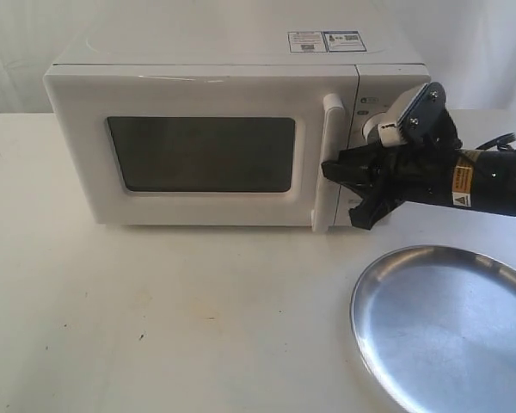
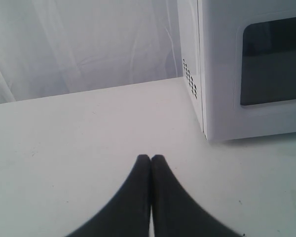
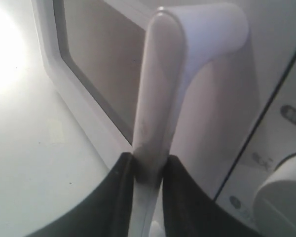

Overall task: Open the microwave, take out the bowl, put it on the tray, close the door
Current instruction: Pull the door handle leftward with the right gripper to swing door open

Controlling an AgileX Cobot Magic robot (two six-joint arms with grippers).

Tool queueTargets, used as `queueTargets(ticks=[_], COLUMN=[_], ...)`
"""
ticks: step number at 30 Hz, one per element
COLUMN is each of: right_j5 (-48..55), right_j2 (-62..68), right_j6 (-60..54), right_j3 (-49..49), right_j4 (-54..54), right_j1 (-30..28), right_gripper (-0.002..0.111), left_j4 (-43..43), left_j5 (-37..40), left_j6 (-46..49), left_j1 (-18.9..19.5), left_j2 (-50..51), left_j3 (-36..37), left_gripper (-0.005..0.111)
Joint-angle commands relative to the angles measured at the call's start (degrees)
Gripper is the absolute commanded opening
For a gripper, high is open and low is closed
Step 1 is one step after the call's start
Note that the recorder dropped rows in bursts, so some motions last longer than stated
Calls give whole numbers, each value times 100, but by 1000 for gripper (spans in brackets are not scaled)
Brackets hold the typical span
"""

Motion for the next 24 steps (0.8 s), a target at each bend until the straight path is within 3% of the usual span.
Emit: queueTargets(ticks=[1, 9, 14, 18, 21, 24], right_j5=[-1936, -1936, -1936, -1936, -848, -173], right_j2=[-243, -448, -1176, -2068, -3053, -3778], right_j6=[-41, 592, 1677, 1883, 3013, 3283], right_j3=[368, 368, 445, 919, 1387, 1748], right_j4=[-2288, -2458, -2770, -2770, -2770, -2521], right_j1=[503, 489, 489, 489, 489, 489], right_gripper=[0, 0, 0, 0, 0, 0], left_j4=[-45, -45, -45, -45, -45, -45], left_j5=[-29, -29, -29, -29, -29, -29], left_j6=[0, 0, 0, 0, 0, 0], left_j1=[1, 1, 1, 1, 1, 1], left_j2=[-12, -12, -12, -12, -12, -12], left_j3=[-16, -16, -16, -16, -16, -16], left_gripper=[0, 0, 0, 0, 0, 0])
